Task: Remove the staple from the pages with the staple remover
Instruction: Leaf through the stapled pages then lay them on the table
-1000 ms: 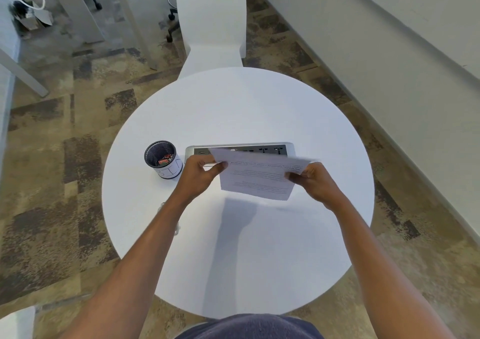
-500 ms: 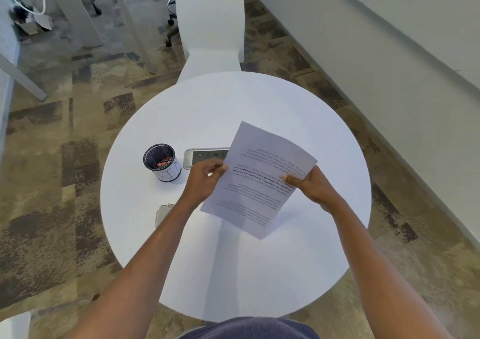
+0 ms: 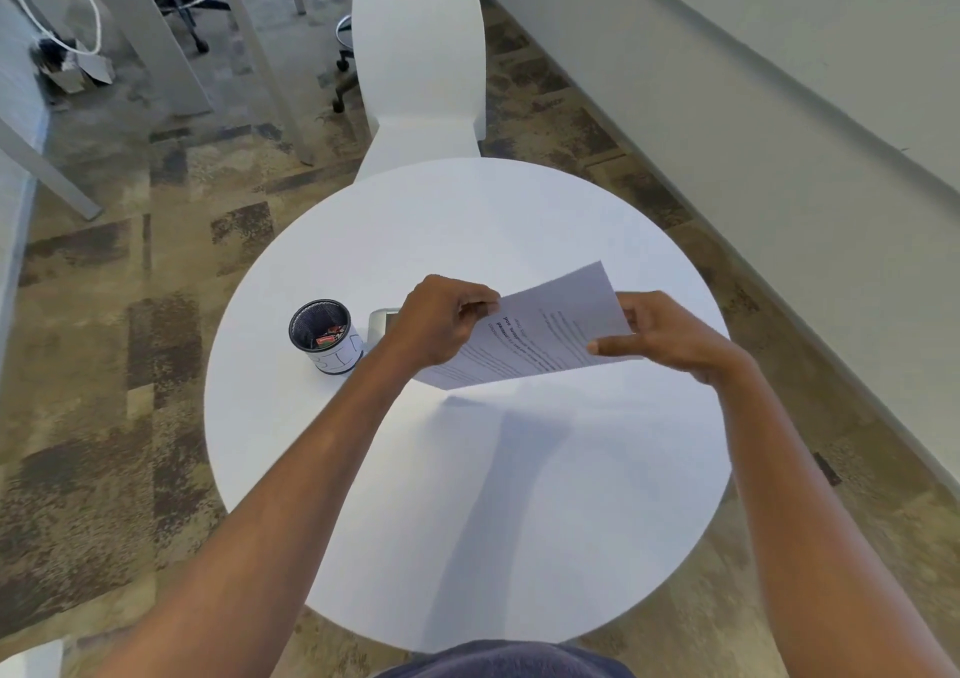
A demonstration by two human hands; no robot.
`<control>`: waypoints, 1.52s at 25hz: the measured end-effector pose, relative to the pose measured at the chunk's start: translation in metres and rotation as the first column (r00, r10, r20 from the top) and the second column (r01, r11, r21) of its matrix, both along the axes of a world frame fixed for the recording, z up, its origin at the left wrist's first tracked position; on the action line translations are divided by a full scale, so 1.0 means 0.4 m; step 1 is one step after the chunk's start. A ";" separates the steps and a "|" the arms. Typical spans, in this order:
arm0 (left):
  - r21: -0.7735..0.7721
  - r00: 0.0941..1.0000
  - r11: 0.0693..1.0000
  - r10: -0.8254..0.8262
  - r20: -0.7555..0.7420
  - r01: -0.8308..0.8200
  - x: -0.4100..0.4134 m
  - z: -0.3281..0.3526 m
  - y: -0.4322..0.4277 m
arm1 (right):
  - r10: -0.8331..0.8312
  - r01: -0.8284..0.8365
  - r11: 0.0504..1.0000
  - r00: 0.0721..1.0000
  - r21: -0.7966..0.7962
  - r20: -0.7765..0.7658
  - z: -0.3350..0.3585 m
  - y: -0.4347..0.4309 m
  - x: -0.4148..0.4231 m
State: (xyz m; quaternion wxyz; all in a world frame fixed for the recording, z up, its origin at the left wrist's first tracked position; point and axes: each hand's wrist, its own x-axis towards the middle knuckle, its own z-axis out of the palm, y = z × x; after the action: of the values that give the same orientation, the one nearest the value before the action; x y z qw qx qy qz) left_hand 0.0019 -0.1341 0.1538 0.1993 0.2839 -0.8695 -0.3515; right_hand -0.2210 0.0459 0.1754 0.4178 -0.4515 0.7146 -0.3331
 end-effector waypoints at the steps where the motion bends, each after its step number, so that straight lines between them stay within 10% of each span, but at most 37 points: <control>1: 0.012 1.000 1.000 -0.020 0.020 0.020 -0.002 0.008 0.005 | 0.016 -0.016 1.000 1.000 0.017 -0.018 -0.005 -0.007 0.007; 5: -0.006 0.993 0.995 -0.104 -0.051 0.104 0.031 0.014 -0.003 | -0.042 0.041 0.999 0.999 0.018 0.019 -0.034 -0.015 0.026; 10: 0.438 0.956 0.882 0.260 -0.139 -0.176 0.190 -0.061 -0.053 | -0.145 0.150 0.987 0.984 -0.048 0.104 -0.021 0.023 0.001; 15: 0.701 0.965 0.713 0.169 -0.203 0.023 0.189 -0.137 -0.005 | -0.175 0.199 0.973 0.965 -0.113 0.193 -0.024 0.033 -0.015; 22: 0.607 0.900 0.761 0.404 -0.166 -0.230 0.186 -0.189 0.008 | -0.253 0.251 0.967 0.966 -0.034 -0.057 -0.161 0.040 -0.003; 38: 0.543 0.935 0.800 0.347 -0.073 -0.255 0.216 -0.237 0.024 | -0.279 0.278 0.959 0.960 0.052 0.005 -0.280 0.076 0.025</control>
State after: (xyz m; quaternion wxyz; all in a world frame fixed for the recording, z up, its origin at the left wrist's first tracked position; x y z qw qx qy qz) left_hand 0.0881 -0.1246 0.0589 0.2402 0.4315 -0.6635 -0.5620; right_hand -0.2109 0.0763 0.0636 0.3826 -0.3335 0.7766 -0.3731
